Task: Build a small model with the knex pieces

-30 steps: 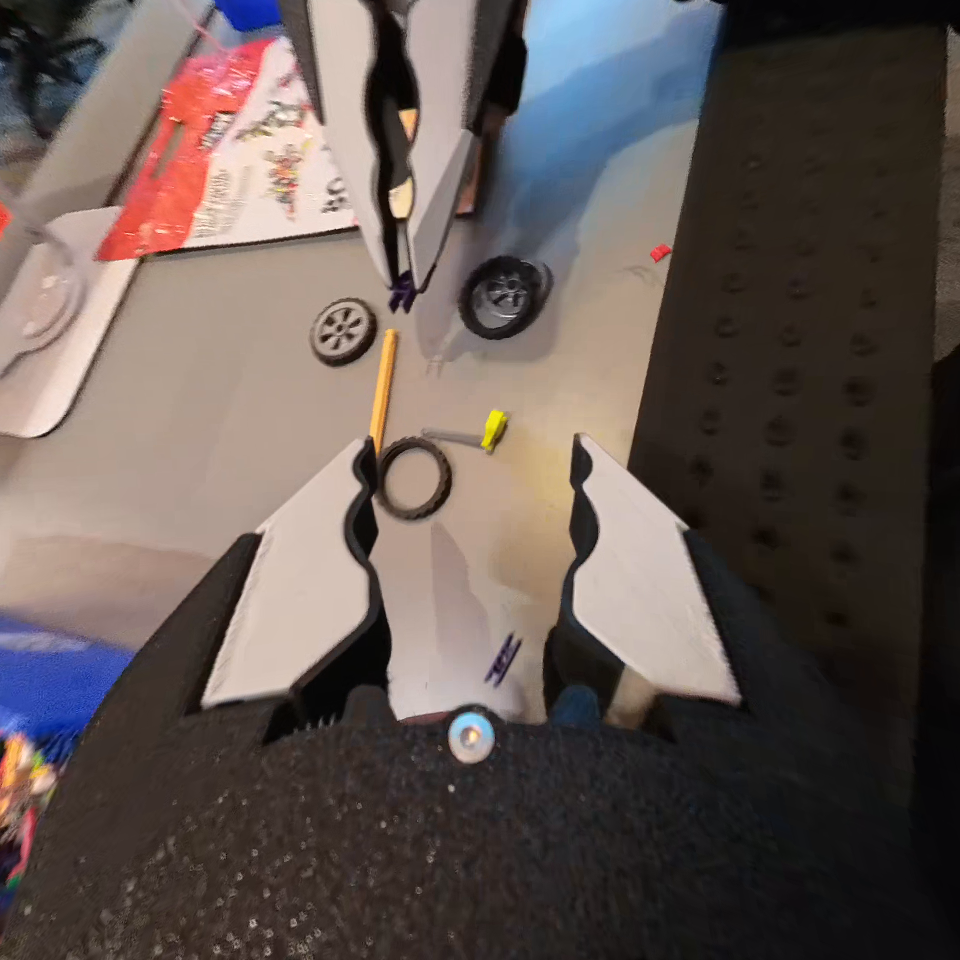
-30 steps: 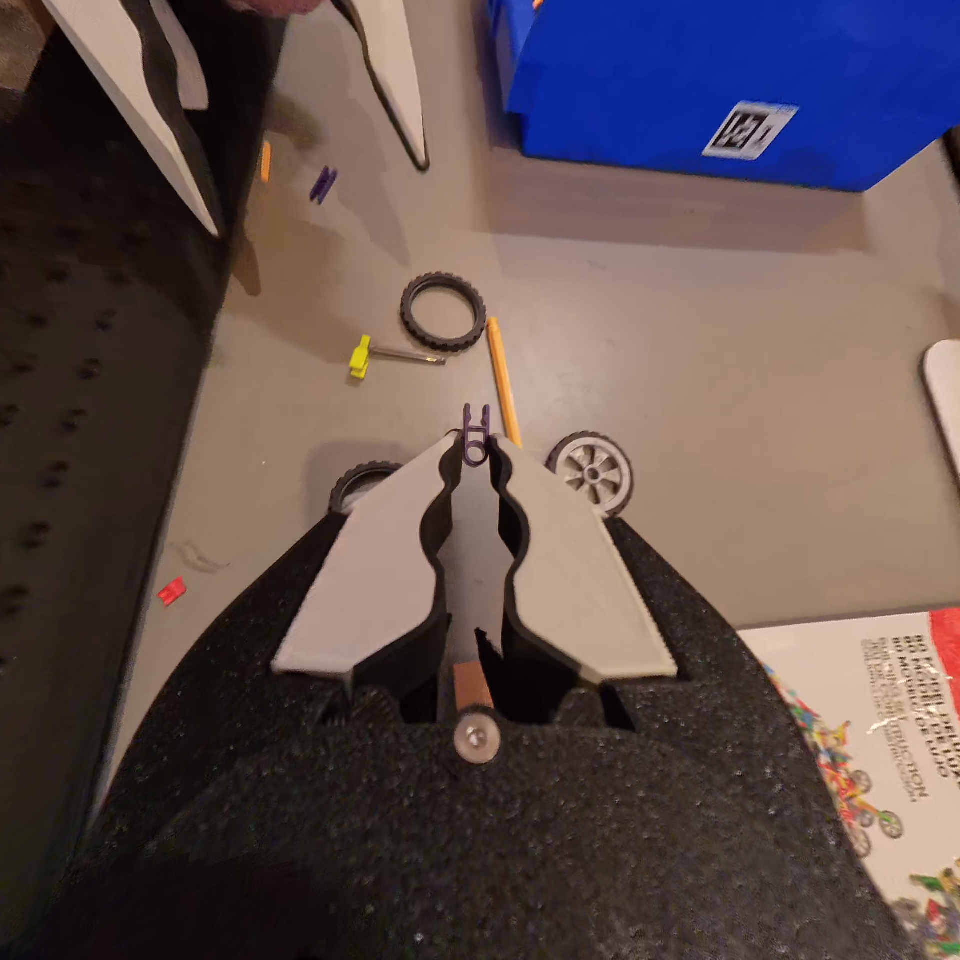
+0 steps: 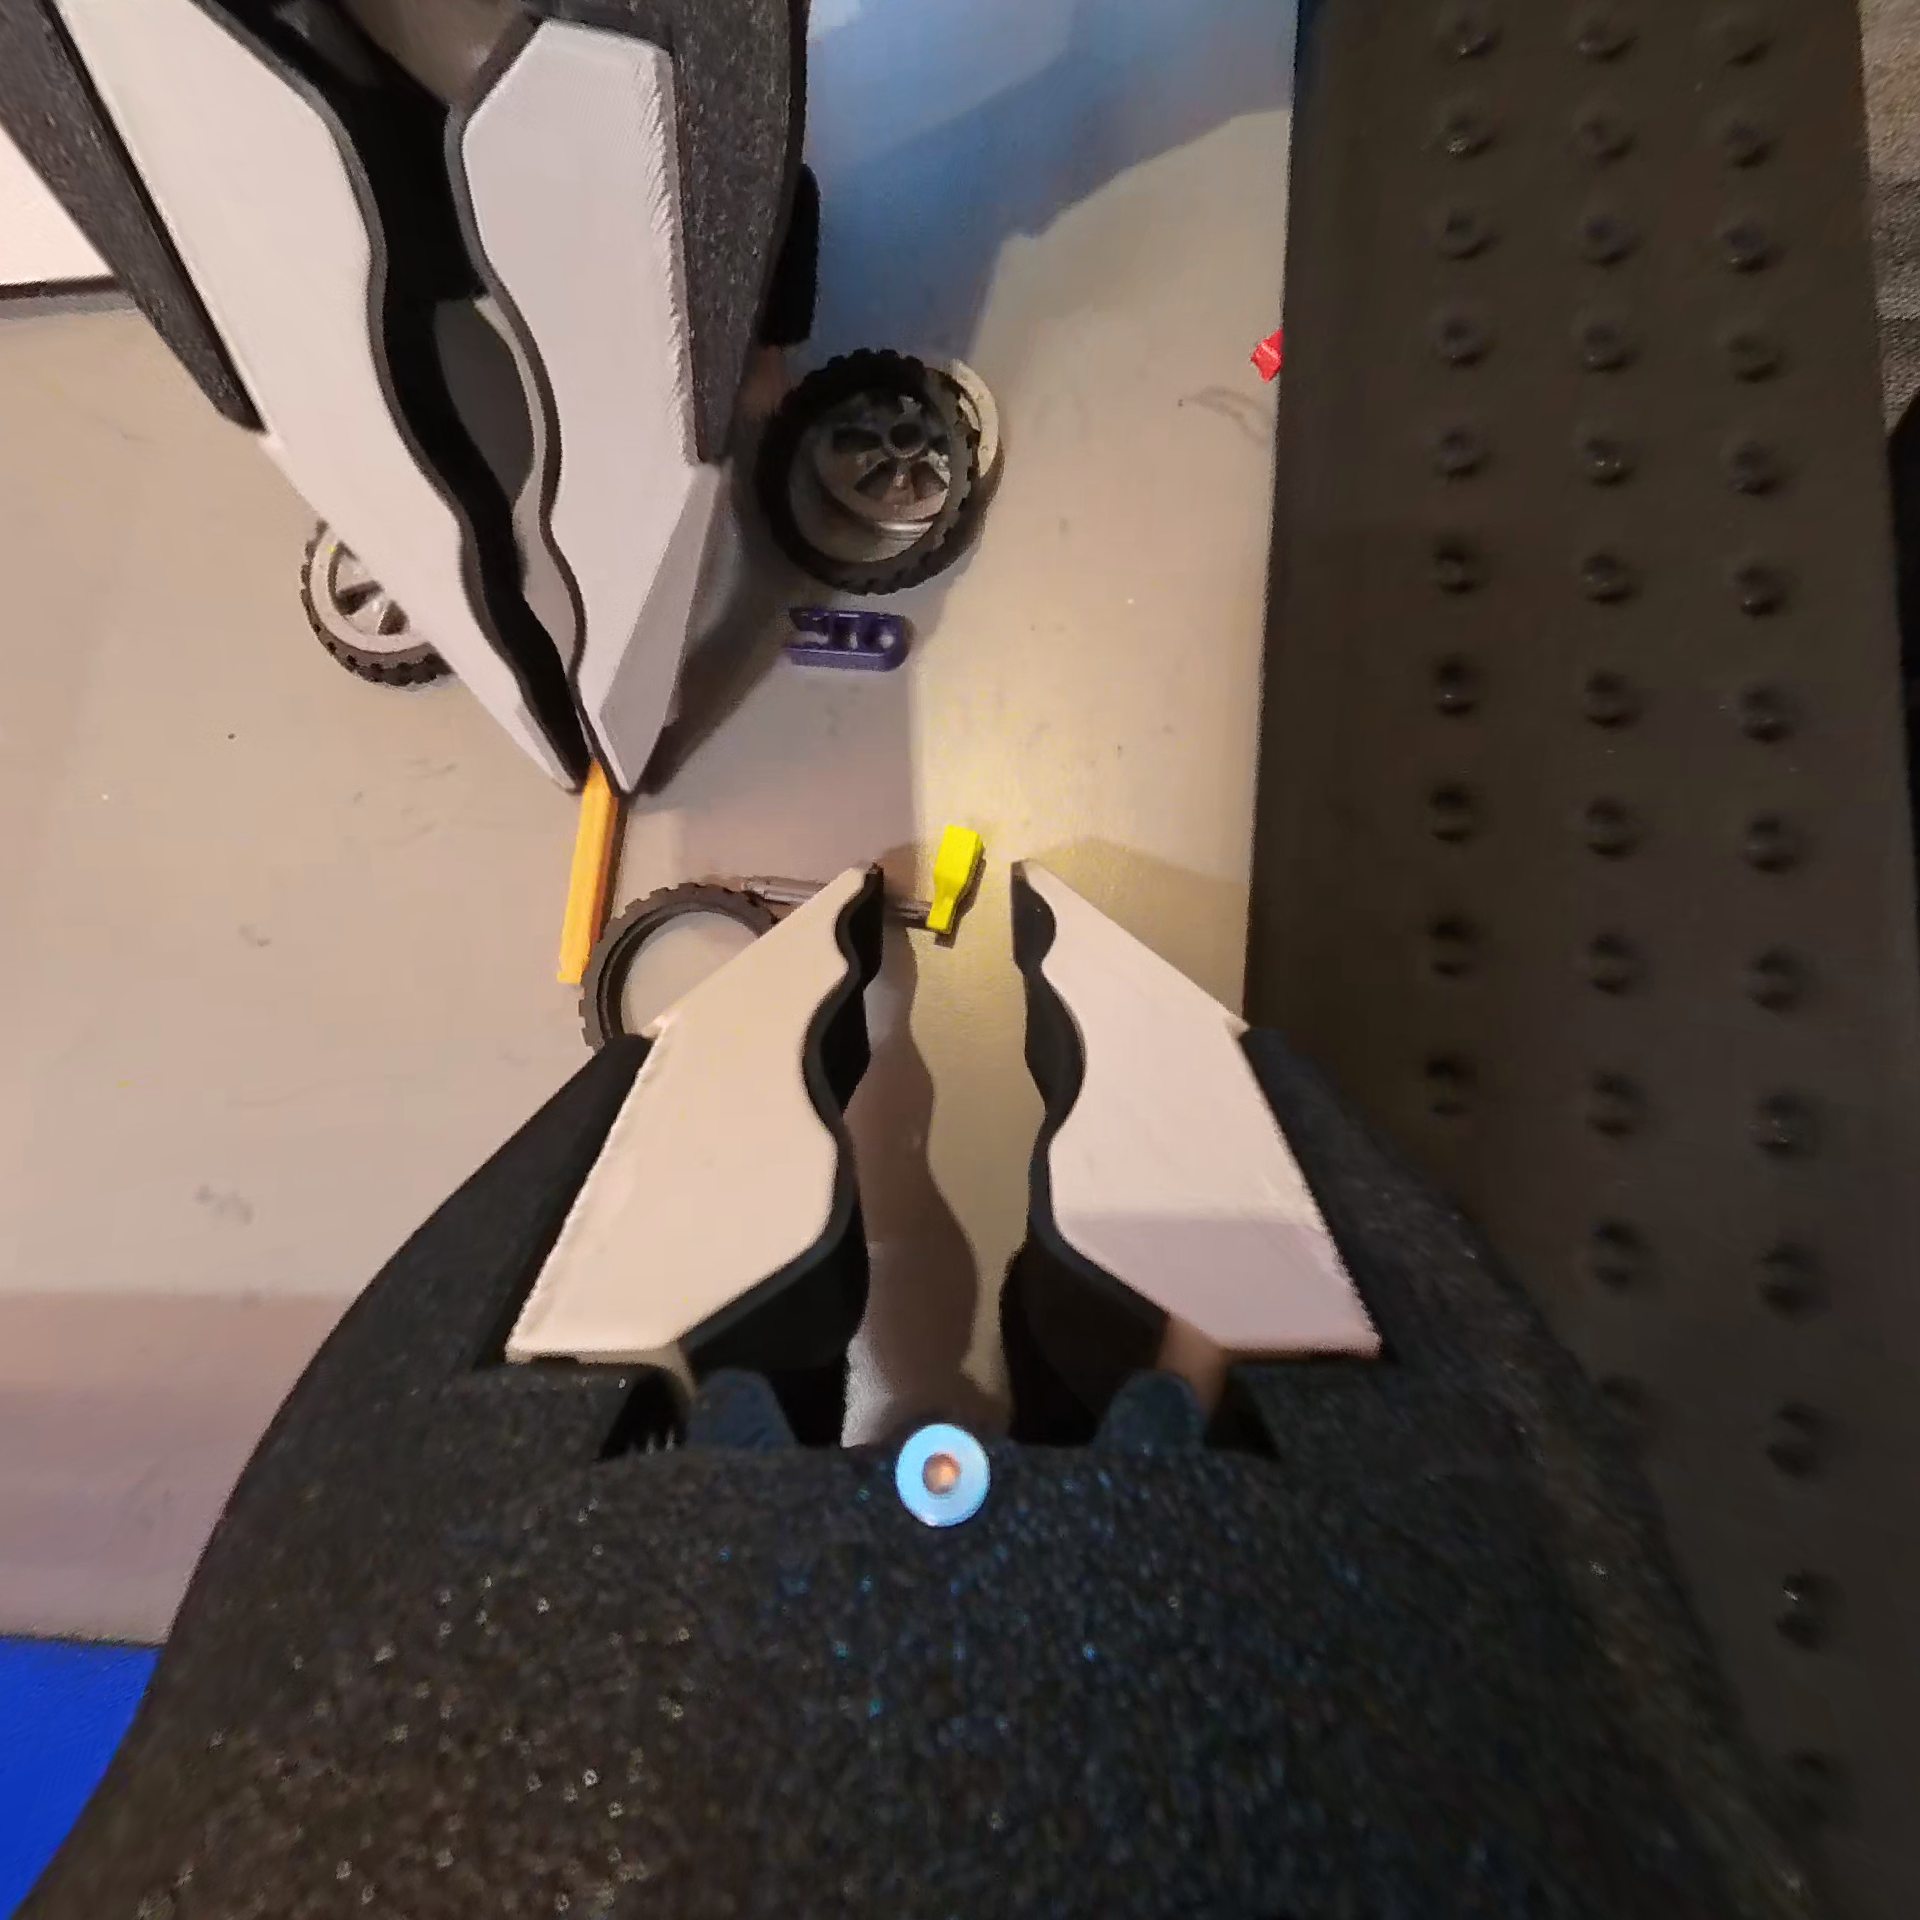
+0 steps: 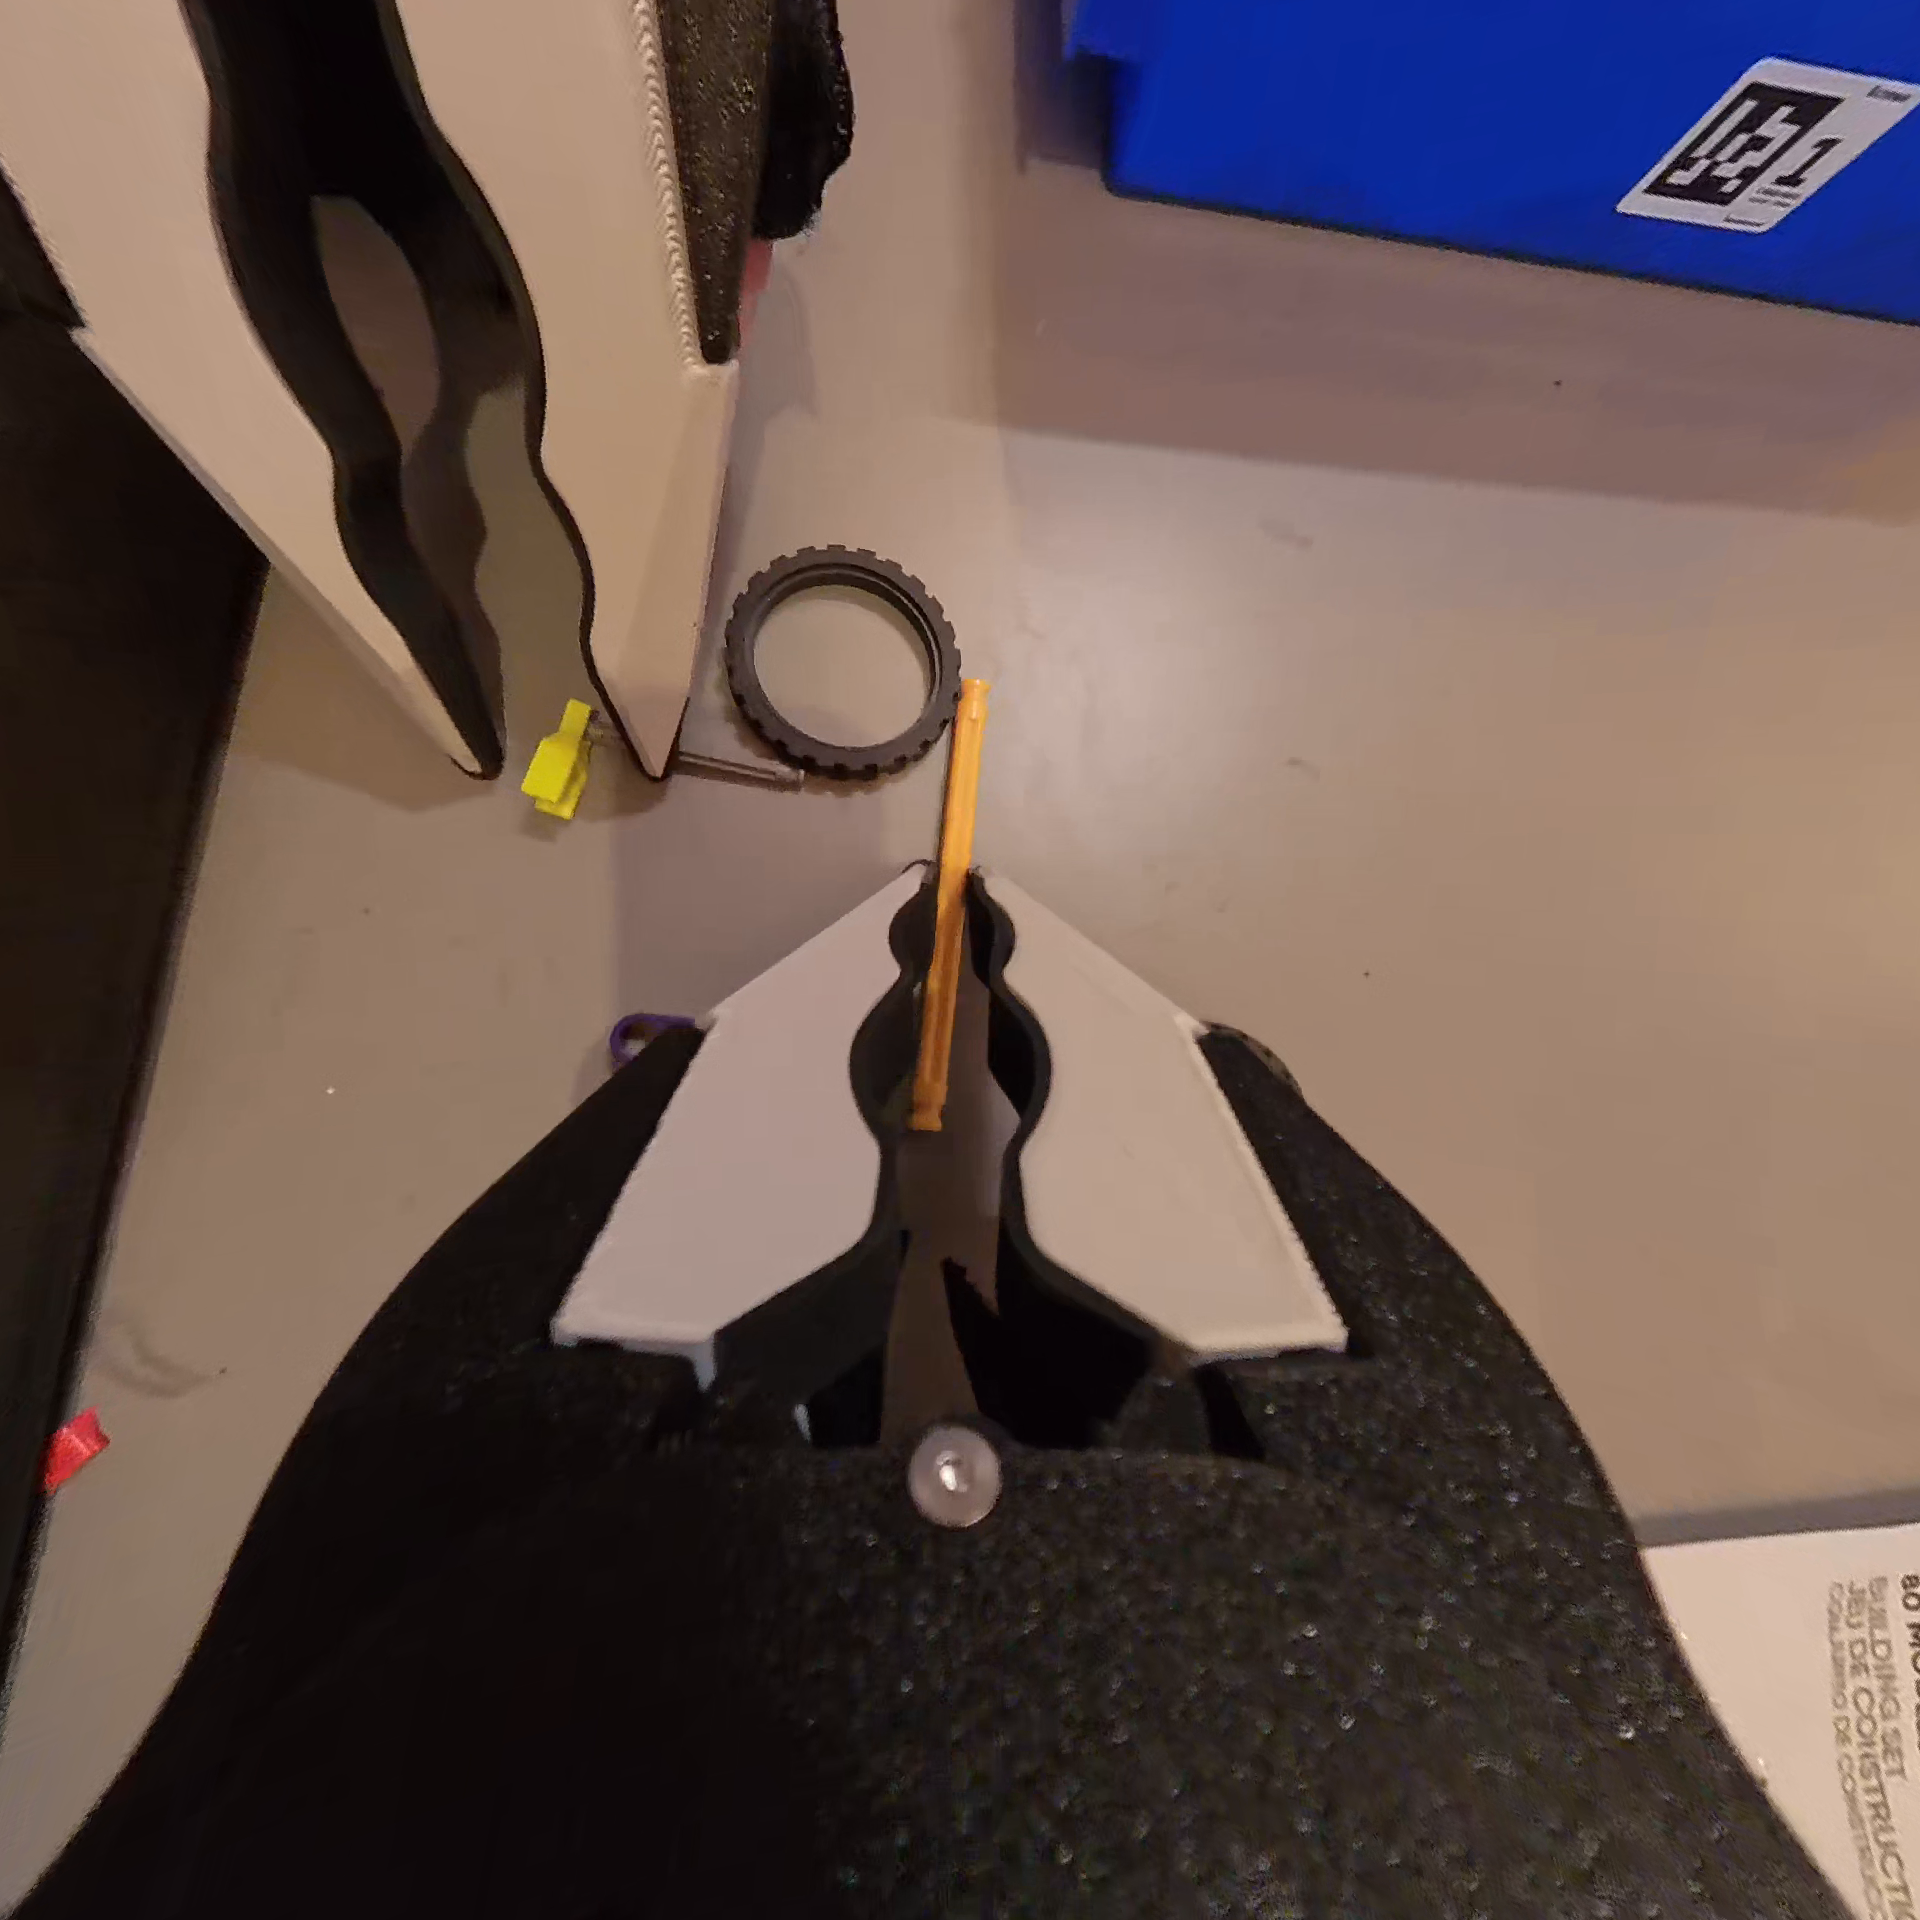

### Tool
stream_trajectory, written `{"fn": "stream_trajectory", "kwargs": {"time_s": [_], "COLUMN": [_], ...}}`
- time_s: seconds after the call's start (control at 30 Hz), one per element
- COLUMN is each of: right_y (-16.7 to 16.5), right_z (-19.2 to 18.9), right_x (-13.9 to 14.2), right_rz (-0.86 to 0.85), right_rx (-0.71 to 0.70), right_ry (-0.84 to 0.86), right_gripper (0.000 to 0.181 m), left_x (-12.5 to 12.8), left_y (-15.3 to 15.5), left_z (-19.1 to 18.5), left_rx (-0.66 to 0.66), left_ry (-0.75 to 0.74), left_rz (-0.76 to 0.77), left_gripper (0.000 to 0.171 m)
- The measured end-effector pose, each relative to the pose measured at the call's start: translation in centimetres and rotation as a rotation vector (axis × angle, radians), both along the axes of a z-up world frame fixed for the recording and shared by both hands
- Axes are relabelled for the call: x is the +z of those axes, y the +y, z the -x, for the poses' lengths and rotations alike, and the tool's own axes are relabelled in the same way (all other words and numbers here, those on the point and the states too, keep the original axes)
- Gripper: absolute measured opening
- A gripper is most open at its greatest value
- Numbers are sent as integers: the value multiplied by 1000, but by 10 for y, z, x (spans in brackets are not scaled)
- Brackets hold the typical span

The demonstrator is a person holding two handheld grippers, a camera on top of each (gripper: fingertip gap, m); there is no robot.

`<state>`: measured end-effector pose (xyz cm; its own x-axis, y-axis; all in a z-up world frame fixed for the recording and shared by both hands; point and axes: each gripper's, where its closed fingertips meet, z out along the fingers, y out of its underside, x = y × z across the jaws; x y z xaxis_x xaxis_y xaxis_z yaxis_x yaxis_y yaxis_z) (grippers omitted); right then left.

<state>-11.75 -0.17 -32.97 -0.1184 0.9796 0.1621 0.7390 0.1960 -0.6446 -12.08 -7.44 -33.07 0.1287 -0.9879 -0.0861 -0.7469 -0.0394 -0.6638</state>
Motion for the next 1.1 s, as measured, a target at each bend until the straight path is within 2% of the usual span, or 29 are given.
{"fn": "stream_trajectory", "kwargs": {"time_s": [0.2, 0.3, 0.47, 0.67, 0.87, 1.1], "right_y": [-5, -17, -48, -81, -82, -73], "right_z": [-12, -21, -31, -24, -15, -9], "right_x": [18, 26, 37, 21, 4, 6], "right_rz": [36, 66, 121, 111, 53, -1], "right_rx": [22, 72, 203, 369, 454, 439], "right_ry": [56, 70, 74, -53, -171, -184], "right_gripper": [5, 5, 5, 5, 5, 5], "left_x": [0, -1, -1, -1, 2, -1], "left_y": [0, -3, -4, -15, -18, -13], "left_z": [1, 1, 8, 13, 20, 20], "left_rx": [-13, -30, -76, -164, -149, -104], "left_ry": [-8, -18, 13, 21, 22, 31], "left_rz": [5, 21, -10, 15, -3, 16], "left_gripper": [14, 6, 5, 5, 23, 9]}}
